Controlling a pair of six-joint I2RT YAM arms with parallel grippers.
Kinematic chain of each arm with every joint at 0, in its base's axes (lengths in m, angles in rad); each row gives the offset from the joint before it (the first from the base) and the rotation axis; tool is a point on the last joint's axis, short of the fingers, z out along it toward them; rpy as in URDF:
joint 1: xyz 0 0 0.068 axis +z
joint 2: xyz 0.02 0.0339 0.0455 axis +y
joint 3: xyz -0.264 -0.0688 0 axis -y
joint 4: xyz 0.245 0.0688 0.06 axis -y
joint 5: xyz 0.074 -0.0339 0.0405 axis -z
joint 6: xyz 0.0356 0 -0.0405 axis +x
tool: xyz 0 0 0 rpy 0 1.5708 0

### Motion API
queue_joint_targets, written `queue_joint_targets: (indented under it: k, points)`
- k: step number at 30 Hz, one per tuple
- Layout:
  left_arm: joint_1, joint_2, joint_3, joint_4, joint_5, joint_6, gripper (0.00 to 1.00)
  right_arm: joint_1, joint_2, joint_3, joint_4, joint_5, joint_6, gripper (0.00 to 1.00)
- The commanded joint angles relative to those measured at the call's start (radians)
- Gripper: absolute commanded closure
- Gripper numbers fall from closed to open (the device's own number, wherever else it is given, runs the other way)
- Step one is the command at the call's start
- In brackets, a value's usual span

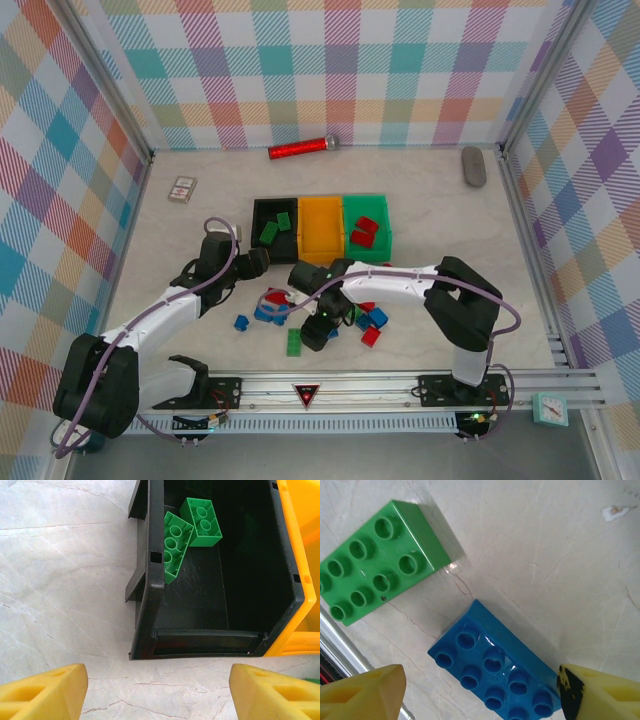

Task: Sort the legos into containers by color
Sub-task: Pick up the lego from the bottom-center of the table, then place the lego in the container.

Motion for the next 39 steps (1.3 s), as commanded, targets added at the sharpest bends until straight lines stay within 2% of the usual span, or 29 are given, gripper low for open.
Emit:
queue_joint_targets:
  k: [1,5,12,15,18,24,33,34,35,37,39]
  points:
    - [0.006,0.002,0.021,0.004,-0.008,-0.007,0.25,0.02,0.034,-0.007,-0.044,0.052,-0.019,0.21]
    - [0.007,-0.005,0.021,0.001,-0.012,-0.01,0.25,0.039,0.04,-0.011,-0.032,0.113,-0.011,0.24]
    - [0.007,-0.006,0.021,-0.001,-0.017,-0.01,0.26,0.041,0.003,-0.024,0.029,0.148,0.027,0.59]
    - [0.007,-0.005,0.021,-0.001,-0.017,-0.01,0.25,0.039,-0.017,-0.028,0.059,0.179,0.042,0.65]
    - [0.007,-0.006,0.021,-0.004,-0.019,-0.009,0.25,0.025,-0.043,-0.018,0.095,0.18,0.064,0.67]
    - [0.007,-0.012,0.02,-0.006,-0.024,-0.007,0.26,-0.098,-0.086,0.068,0.145,0.182,0.14,0.66]
    - [0.007,-0.012,0.021,-0.004,-0.022,-0.006,0.25,-0.3,0.02,0.302,0.123,0.263,0.329,0.66]
    - [0.007,-0.013,0.021,-0.004,-0.023,-0.004,0.25,-0.315,0.032,0.323,0.124,0.262,0.339,0.64]
    - [0.007,-0.013,0.021,-0.007,-0.024,-0.005,0.25,-0.325,0.043,0.341,0.124,0.264,0.346,0.55]
    - [0.007,-0.014,0.021,-0.007,-0.023,-0.004,0.25,-0.326,0.055,0.367,0.124,0.255,0.334,0.31]
    - [0.007,-0.017,0.02,-0.009,-0.024,-0.005,0.25,-0.319,0.043,0.361,0.133,0.227,0.329,0.28]
